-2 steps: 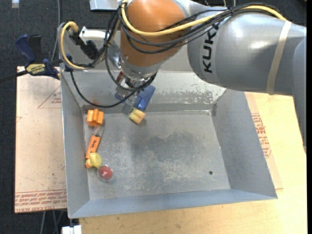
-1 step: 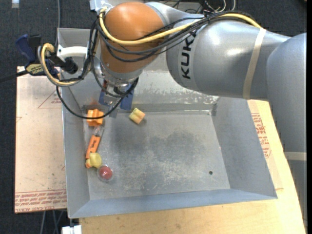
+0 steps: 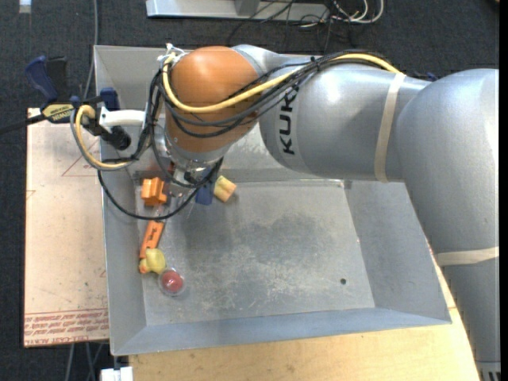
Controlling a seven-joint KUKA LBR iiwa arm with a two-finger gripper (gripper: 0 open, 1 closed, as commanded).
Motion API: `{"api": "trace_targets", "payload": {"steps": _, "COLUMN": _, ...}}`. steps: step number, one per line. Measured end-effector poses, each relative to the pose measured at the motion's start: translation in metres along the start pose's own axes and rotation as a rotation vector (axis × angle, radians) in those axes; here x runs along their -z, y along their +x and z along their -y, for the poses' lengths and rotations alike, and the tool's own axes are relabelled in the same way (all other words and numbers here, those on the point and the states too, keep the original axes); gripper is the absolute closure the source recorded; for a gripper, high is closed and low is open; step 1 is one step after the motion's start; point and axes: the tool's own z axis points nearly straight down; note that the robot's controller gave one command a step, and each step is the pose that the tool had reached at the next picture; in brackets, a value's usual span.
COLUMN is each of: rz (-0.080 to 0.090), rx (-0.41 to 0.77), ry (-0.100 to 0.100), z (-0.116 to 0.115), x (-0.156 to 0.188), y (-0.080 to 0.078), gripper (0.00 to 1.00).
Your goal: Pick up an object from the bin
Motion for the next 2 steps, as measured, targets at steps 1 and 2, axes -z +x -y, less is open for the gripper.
{"api": "trace_targets", "payload": {"steps": 1, "rz": 0.004, "rx": -0.051, "ry": 0.001, "z": 0.012, "x": -0.04, "y": -0.025, "gripper": 1.0}}
{"api": "trace_targets", "payload": {"steps": 2, "rz": -0.001, "rx": -0.177, "ry": 0.008, "z": -0.004, "x": 0.165, "y": -0.003, "gripper": 1.0}}
